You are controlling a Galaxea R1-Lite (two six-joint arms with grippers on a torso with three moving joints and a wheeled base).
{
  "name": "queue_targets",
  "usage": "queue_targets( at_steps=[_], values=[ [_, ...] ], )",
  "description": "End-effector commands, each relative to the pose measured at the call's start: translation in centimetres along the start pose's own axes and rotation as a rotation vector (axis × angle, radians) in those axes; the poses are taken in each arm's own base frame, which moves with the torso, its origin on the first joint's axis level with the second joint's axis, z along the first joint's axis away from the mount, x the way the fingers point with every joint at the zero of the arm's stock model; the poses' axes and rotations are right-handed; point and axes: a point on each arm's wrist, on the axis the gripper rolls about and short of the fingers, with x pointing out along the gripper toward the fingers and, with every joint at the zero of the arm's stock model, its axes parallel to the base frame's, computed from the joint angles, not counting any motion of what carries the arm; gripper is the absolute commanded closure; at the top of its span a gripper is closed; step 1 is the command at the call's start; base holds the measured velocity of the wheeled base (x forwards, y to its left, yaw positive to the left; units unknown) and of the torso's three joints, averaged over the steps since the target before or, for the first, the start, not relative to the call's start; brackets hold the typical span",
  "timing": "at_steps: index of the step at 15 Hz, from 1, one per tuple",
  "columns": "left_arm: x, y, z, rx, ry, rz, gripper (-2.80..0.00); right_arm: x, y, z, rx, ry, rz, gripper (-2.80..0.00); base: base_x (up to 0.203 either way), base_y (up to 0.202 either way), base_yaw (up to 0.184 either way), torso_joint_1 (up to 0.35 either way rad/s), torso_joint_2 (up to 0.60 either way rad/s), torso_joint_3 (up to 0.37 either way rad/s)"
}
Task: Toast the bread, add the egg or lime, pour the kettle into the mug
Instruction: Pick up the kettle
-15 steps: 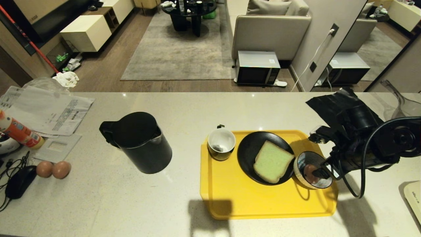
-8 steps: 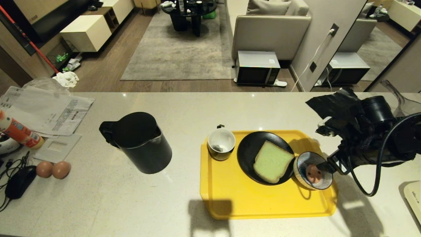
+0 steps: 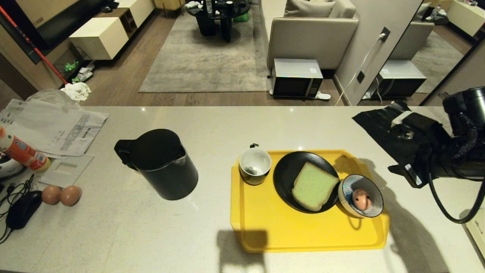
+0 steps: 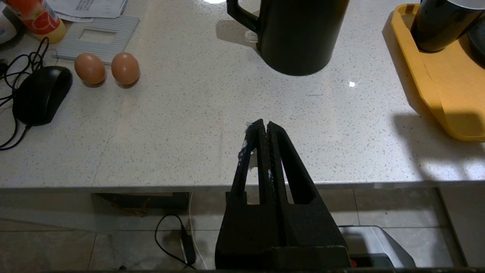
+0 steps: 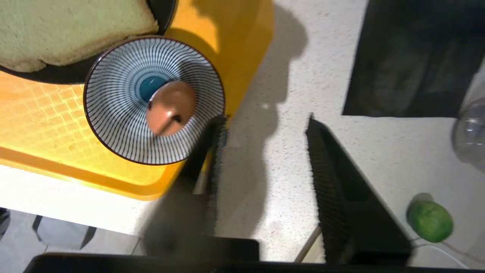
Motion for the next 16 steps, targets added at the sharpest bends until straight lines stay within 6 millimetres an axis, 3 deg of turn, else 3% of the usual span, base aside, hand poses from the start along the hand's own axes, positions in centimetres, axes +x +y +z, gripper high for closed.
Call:
queue_targets(
  at_steps=[1, 6, 10, 16],
  values=[
    [0.0, 0.0, 0.0, 0.000, -0.001, 0.000, 0.00, -2.7, -0.7, 0.3, 0.015, -0.075, -0.043, 0.00, 0.000, 0.000, 0.000, 0.000, 0.00, 0.000],
    [0.0, 0.0, 0.0, 0.001, -0.001, 0.001, 0.00, -6.0, -1.8, 0.2, 0.013, -0.148, -0.120, 0.00, 0.000, 0.000, 0.000, 0.000, 0.00, 0.000],
    [0.0, 0.0, 0.0, 0.000, -0.001, 0.000, 0.00, -6.7, -2.7, 1.4, 0.049, -0.295, -0.226, 0.00, 0.000, 0.000, 0.000, 0.000, 0.00, 0.000],
    [0.0, 0.0, 0.0, 0.000, -0.001, 0.000, 0.00, -8.1, -5.4, 1.2, 0.335, -0.343, -0.435, 0.00, 0.000, 0.000, 0.000, 0.000, 0.00, 0.000]
  ],
)
